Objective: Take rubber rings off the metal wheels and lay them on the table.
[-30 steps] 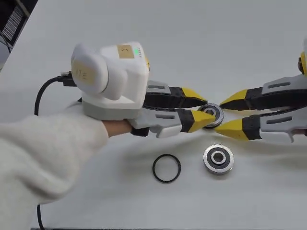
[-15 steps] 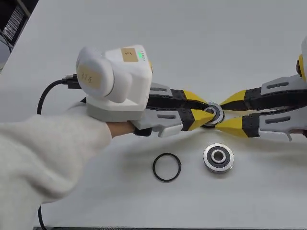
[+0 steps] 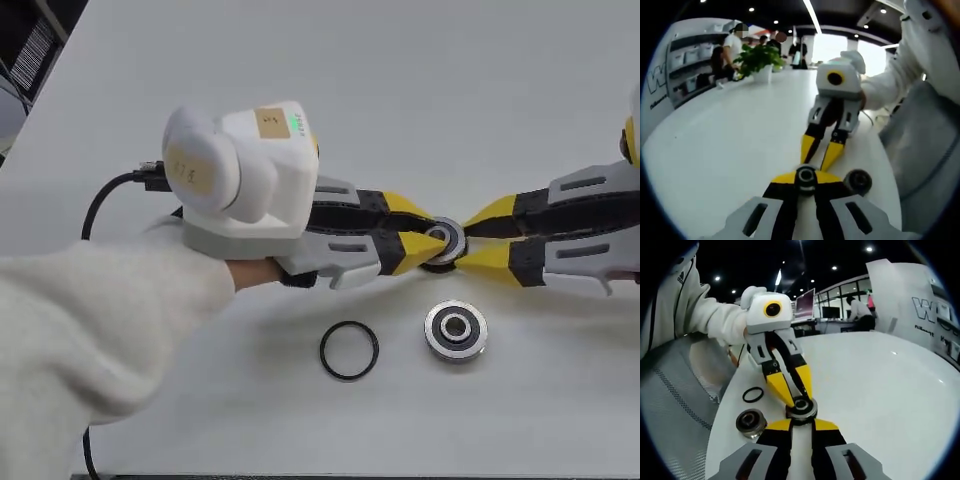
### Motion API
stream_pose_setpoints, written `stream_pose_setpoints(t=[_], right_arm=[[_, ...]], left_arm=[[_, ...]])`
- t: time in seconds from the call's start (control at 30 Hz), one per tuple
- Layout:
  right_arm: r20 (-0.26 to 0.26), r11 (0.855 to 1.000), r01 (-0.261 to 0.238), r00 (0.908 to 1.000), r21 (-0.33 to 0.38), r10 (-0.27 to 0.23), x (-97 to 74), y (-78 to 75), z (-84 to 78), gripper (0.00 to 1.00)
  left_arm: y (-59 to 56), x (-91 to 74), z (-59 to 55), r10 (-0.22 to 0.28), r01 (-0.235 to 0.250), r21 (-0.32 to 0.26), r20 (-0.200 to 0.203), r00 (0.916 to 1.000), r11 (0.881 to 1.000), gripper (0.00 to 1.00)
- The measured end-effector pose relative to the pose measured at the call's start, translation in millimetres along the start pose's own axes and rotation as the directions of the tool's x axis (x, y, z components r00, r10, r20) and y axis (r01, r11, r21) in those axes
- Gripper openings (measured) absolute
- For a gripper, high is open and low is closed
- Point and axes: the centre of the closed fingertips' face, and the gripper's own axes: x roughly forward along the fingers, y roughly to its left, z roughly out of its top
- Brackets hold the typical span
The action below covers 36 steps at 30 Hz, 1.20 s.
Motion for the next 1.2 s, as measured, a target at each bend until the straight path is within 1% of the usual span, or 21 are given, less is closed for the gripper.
stream_pose_setpoints(t=[0.07,0.3,0.4,0.57,0.67,0.73,1.07,1.13,1.2], right_arm=[[0.004,1.0,0.0,1.0,0.014,0.0,0.9,0.9,0.7,0.08],[-0.009,1.0,0.004,1.0,-0.027,-0.004,-0.2,1.5,1.1,0.06],[-0.019,0.999,0.006,0.9998,-0.045,-0.007,-0.7,0.4,0.1,0.04],[-0.033,0.998,0.019,0.9993,-0.061,-0.021,-0.6,1.2,-0.4,0.03],[-0.05,0.995,0.034,0.998,-0.089,-0.039,0.0,1.6,-0.6,0.03],[-0.053,0.995,0.039,0.9976,-0.094,-0.044,-0.1,1.5,-0.6,0.03],[-0.053,0.995,0.065,0.9962,-0.08,-0.069,-1.2,-1.7,-1.0,0.02],[-0.052,0.994,0.075,0.9955,-0.08,-0.079,-1.6,-3.4,-1.0,0.0],[-0.049,0.995,0.077,0.9956,-0.062,-0.08,-1.6,-3.5,-1.0,0.0]], left_arm=[[0.2,0.0,-0.2,0.002,-0.002,0.006,-0.001,1.0,1.0,0.13],[1.2,-0.2,-0.8,0.005,-0.005,0.0,-0.002,1.0,1.0,0.13],[1.5,-0.3,-1.0,0.007,-0.007,0.001,-0.002,1.0,1.0,0.13],[1.2,0.0,-0.8,0.012,-0.012,0.004,-0.004,0.9999,1.0,0.13],[1.2,0.1,-0.8,0.016,-0.016,0.008,-0.007,0.9999,1.0,0.13],[1.1,0.1,-0.8,0.018,-0.018,0.009,-0.007,0.9998,1.0,0.13],[1.3,0.1,-0.5,0.027,-0.026,0.015,-0.008,0.9996,1.0,0.12],[1.3,0.1,-0.5,0.026,-0.026,0.016,-0.008,0.9996,1.0,0.12],[1.0,0.0,-0.5,0.025,-0.025,0.018,-0.009,0.9996,1.0,0.12]])
